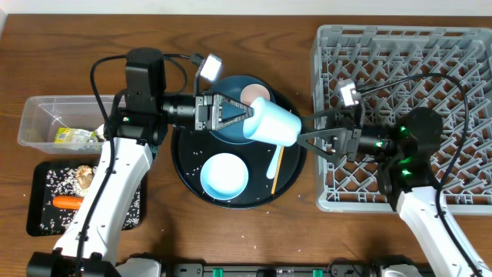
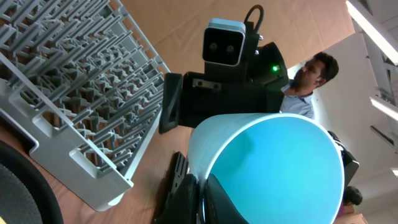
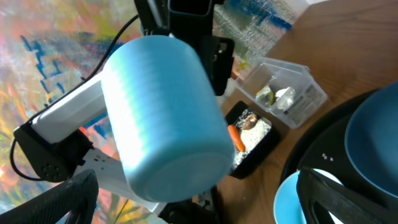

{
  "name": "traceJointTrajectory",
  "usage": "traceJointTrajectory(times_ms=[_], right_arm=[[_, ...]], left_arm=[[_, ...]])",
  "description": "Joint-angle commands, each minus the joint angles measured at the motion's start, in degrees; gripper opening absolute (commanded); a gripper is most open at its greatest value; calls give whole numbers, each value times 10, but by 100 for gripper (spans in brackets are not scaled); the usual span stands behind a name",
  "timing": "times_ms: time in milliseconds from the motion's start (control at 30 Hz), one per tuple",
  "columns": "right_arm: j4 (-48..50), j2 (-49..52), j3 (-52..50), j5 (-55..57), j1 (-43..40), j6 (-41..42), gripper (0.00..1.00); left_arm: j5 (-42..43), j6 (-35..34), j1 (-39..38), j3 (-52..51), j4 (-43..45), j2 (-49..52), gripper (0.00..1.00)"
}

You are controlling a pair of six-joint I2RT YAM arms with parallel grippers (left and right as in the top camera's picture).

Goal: Sort waste into correct bins and load items into the dishwasher rack
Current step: 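Reach the right gripper left toward the cup held by the left gripper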

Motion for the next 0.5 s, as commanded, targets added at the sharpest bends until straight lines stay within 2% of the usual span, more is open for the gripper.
traceJointTrajectory(times_ms=[0,200,467], right_arm=[[21,1,10,18,24,6,96],[66,1,10,19,42,11,92],[72,1,10,30,64,-2,89]], left_arm=[[1,-5,-2,9,5,-1,6],[1,-5,-2,9,5,-1,7],[1,-5,-2,9,5,-1,7]])
